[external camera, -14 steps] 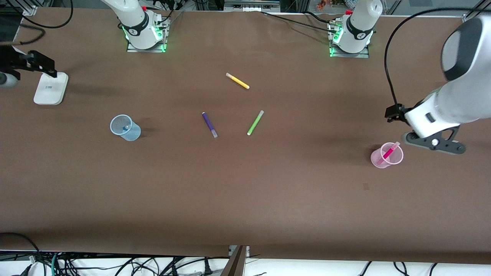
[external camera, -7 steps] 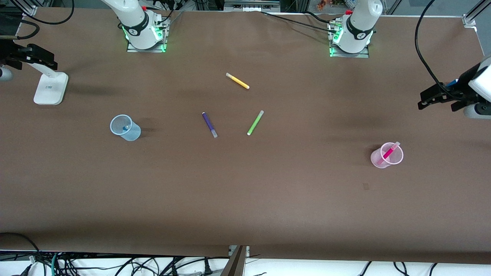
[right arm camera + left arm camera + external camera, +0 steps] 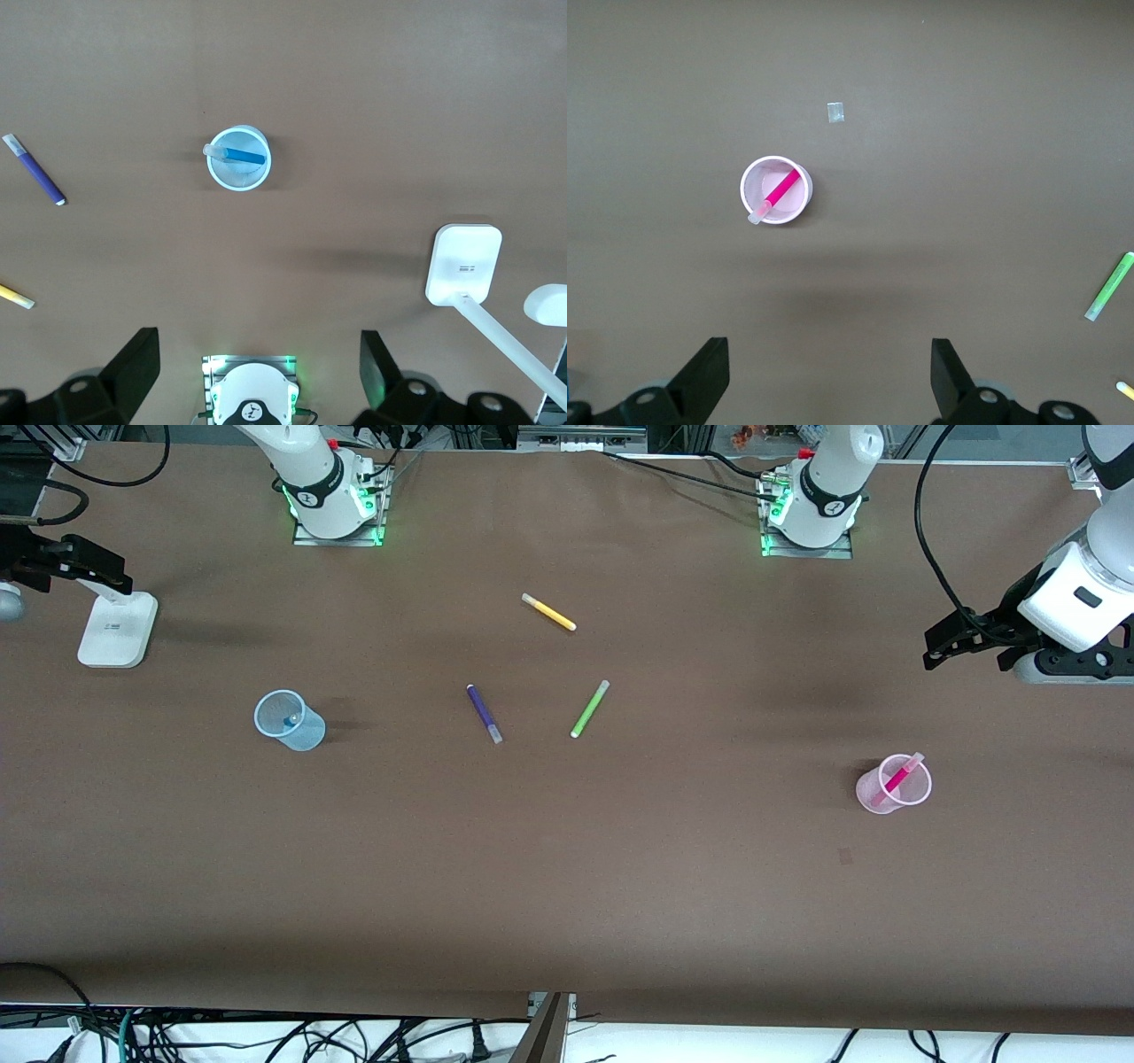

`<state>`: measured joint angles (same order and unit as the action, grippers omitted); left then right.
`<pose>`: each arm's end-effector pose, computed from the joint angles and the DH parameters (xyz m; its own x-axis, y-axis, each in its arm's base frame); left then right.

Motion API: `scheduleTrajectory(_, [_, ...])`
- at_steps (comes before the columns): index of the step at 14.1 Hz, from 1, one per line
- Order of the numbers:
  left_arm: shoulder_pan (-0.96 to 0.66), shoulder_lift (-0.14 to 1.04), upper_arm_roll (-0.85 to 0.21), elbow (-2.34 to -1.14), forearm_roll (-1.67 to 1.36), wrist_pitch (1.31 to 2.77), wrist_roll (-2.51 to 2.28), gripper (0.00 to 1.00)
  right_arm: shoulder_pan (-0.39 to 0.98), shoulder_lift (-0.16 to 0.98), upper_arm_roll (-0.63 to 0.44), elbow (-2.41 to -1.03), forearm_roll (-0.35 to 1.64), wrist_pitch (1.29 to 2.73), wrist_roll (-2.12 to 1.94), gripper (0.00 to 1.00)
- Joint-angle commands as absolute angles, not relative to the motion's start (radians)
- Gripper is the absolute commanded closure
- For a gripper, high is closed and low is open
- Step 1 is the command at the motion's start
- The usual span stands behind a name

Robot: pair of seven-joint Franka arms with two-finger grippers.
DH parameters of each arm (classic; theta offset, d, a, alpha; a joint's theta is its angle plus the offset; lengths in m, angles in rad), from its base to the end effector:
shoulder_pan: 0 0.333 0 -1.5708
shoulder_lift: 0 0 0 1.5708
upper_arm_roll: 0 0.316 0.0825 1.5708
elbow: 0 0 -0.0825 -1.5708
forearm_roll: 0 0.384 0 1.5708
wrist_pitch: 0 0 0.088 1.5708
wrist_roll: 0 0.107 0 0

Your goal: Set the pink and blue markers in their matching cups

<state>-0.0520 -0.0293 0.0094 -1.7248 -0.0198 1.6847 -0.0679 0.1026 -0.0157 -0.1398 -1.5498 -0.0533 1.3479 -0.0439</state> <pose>0.5508 -0.0253 0.5775 0.9995 0.0275 -0.0121 0.0278 -0.9994 0.0191 0.5243 -0.0267 0.6254 0.9823 -0.0041 -0.1870 0.0040 -0.9991 0.0429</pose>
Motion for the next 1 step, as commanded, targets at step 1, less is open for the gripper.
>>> scheduleTrajectory(1, [-0.046, -0.064, 0.003, -1.761, 0.003, 1.700, -0.077, 0.00, 0.084, 0.000, -0.132, -1.519, -0.034, 1.331, -0.035, 0.00])
